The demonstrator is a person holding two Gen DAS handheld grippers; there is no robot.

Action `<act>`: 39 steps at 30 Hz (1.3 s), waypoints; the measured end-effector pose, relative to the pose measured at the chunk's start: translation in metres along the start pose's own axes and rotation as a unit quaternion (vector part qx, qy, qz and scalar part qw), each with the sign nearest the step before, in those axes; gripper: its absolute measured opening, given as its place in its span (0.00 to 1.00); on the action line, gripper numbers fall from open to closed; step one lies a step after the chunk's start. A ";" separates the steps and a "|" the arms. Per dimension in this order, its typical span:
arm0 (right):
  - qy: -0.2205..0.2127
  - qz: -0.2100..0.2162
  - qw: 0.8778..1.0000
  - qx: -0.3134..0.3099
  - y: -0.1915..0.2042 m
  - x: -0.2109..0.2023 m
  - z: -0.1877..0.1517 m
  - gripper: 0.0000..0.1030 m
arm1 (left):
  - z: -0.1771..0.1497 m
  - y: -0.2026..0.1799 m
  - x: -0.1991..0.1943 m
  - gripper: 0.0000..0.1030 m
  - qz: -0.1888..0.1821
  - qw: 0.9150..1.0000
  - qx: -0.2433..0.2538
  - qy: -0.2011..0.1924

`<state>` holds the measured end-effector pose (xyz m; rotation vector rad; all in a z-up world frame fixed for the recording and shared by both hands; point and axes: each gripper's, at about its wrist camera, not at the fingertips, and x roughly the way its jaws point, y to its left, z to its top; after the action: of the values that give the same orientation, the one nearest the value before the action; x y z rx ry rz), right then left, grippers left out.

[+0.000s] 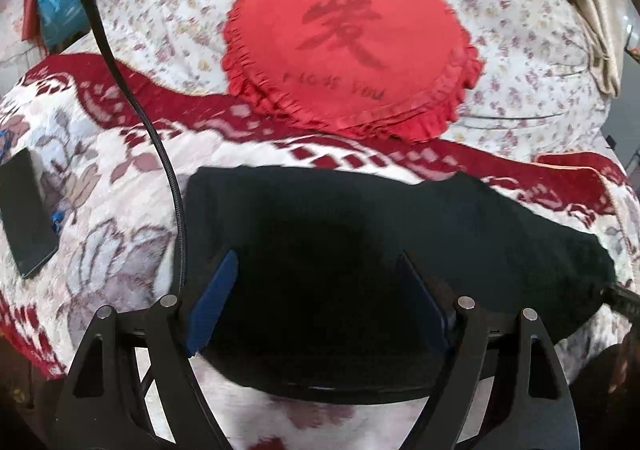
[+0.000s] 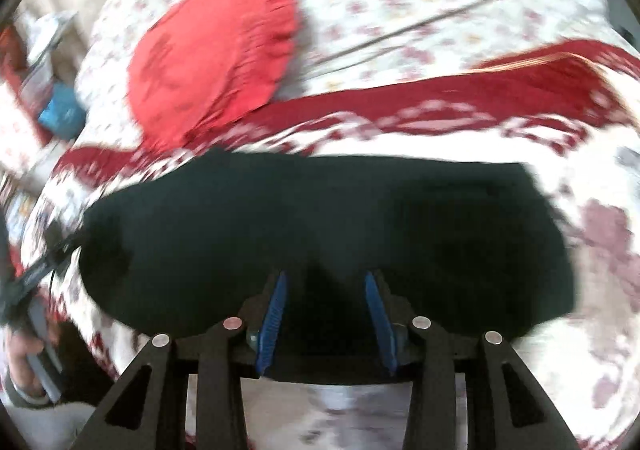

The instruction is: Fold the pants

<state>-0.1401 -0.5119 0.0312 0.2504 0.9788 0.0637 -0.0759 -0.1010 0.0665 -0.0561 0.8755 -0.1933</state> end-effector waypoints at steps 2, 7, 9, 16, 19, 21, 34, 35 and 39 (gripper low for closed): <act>-0.008 -0.011 1.000 0.024 -0.024 -0.005 0.003 0.39 | 0.000 -0.010 0.003 0.79 -0.008 1.000 0.011 0.003; 0.006 0.023 0.992 0.122 -0.075 -0.008 0.003 0.39 | -0.008 -0.032 0.029 0.79 -0.016 0.999 0.039 0.035; -0.001 -0.001 0.994 0.110 -0.076 -0.018 0.006 0.39 | -0.014 -0.039 0.041 0.79 -0.018 0.997 0.047 0.053; -0.036 -0.025 0.993 0.113 -0.087 -0.037 0.016 0.39 | -0.011 -0.054 0.035 0.79 -0.036 0.997 0.061 0.040; -0.031 -0.019 0.994 0.103 -0.087 -0.025 0.024 0.39 | -0.001 -0.067 0.027 0.79 -0.045 0.996 0.070 0.030; -0.009 -0.035 0.995 0.092 -0.088 -0.002 0.029 0.39 | 0.005 -0.082 0.027 0.79 -0.053 0.995 0.084 0.029; -0.032 -0.023 0.988 0.147 -0.101 -0.036 -0.002 0.48 | 0.014 -0.210 0.053 0.79 -0.149 0.968 0.190 0.071; -0.033 -0.025 0.988 0.146 -0.099 -0.040 -0.007 0.48 | 0.015 -0.217 0.055 0.79 -0.156 0.966 0.194 0.072; -0.034 -0.007 0.988 0.154 -0.092 -0.049 -0.023 0.49 | 0.016 -0.250 0.064 0.79 -0.183 0.954 0.224 0.077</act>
<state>-0.1923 -0.6050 0.0366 0.5251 0.9210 -0.1098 -0.0604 -0.3590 0.0604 0.2263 0.9542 -0.7483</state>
